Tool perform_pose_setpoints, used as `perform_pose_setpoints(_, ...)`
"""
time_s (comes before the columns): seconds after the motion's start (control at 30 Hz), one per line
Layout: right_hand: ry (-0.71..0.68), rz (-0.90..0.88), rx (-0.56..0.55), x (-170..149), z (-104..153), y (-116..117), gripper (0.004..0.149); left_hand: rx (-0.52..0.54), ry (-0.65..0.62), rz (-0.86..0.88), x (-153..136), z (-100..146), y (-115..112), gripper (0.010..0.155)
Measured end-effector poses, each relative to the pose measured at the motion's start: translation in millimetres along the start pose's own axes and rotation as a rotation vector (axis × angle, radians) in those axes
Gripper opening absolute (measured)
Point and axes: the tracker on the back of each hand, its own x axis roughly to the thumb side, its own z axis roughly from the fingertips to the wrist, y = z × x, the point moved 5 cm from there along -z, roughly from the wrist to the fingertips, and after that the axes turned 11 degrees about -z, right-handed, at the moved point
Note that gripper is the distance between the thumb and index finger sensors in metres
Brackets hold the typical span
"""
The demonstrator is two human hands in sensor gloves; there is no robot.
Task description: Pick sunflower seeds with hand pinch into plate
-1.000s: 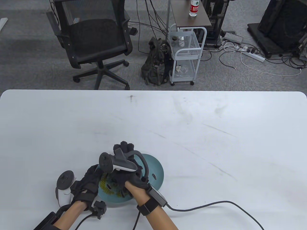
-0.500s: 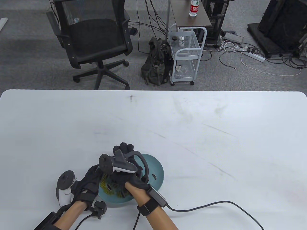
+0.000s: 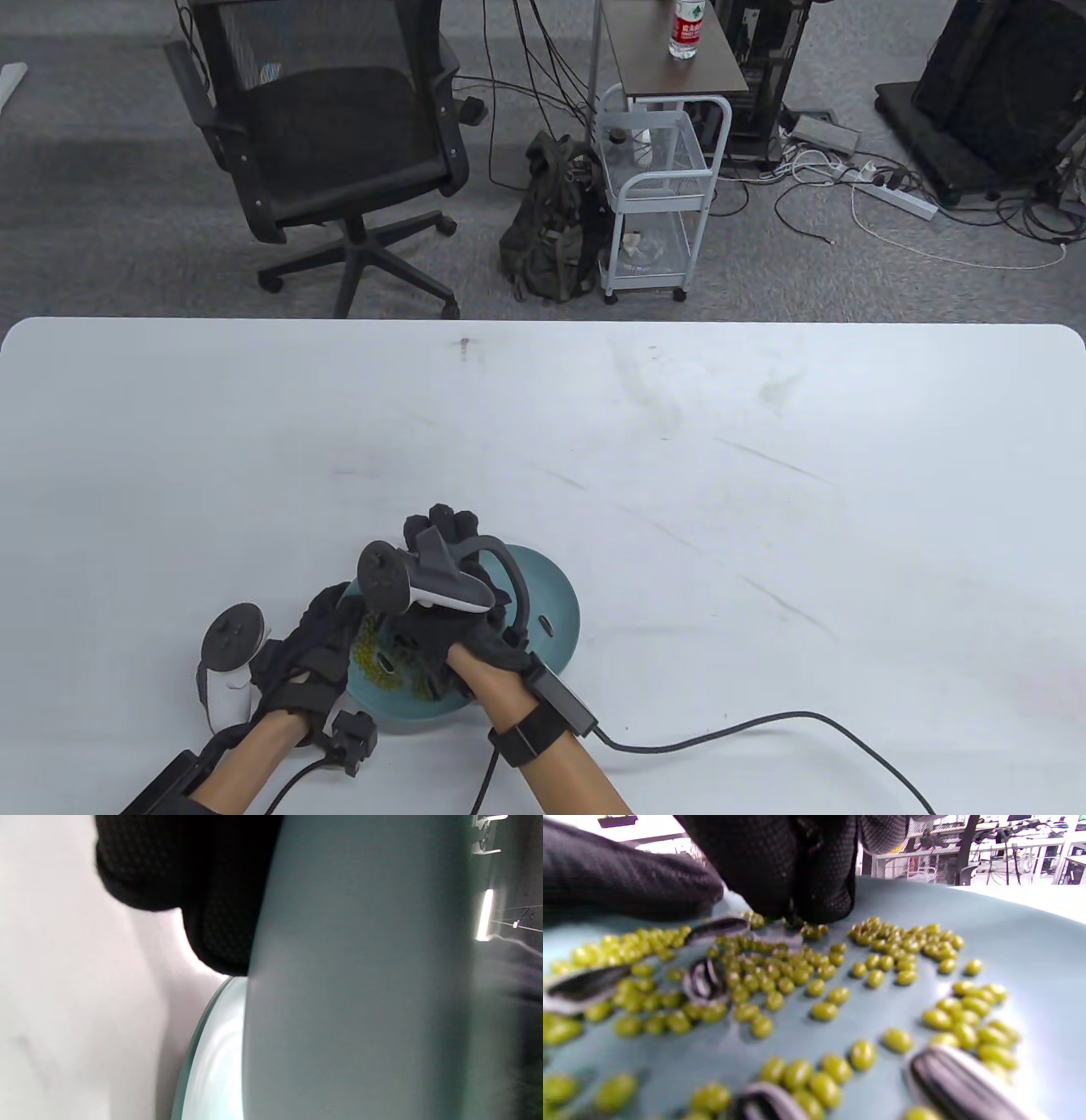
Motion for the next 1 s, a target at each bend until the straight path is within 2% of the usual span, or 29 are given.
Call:
perform_pose_setpoints(0.27,0.005,-0.109,-0.104,-13.4,21.1,-39.4,0.033,0.029,0.031,-0.003,-1.7,1.3,6.4,0.046)
perform_pose_setpoints(0.4,0.060,-0.146,-0.145,-36.6,41.0,-59.4,0.034,0.034,0.035,-0.006,-2.5,1.5,8.3,0.046)
perform_pose_setpoints(0.5,0.146,-0.160,-0.163,-68.9,55.3,-62.3,0.034,0.039,0.033,-0.002,-1.4,1.4,11.7,0.046)
perform_pose_setpoints(0.57,0.199,-0.162,-0.166,-90.3,63.6,-53.7,0.034,0.042,0.030,0.003,-0.7,1.3,13.8,0.046)
perform_pose_setpoints(0.63,0.246,-0.159,-0.155,-114.9,69.6,-35.3,0.034,0.048,0.030,0.009,-0.2,1.1,15.4,0.045)
perform_pose_setpoints(0.73,0.269,-0.207,-0.147,-138.0,67.4,-11.4,0.034,0.045,0.030,0.009,0.0,0.6,15.7,0.045)
perform_pose_setpoints(0.83,0.279,-0.235,-0.142,-146.7,58.3,2.7,0.034,0.050,0.028,0.017,-0.1,0.7,15.9,0.045)
perform_pose_setpoints(1.0,0.274,-0.159,-0.107,-144.9,42.7,20.7,0.034,0.020,0.017,0.065,3.0,1.1,11.2,0.046)
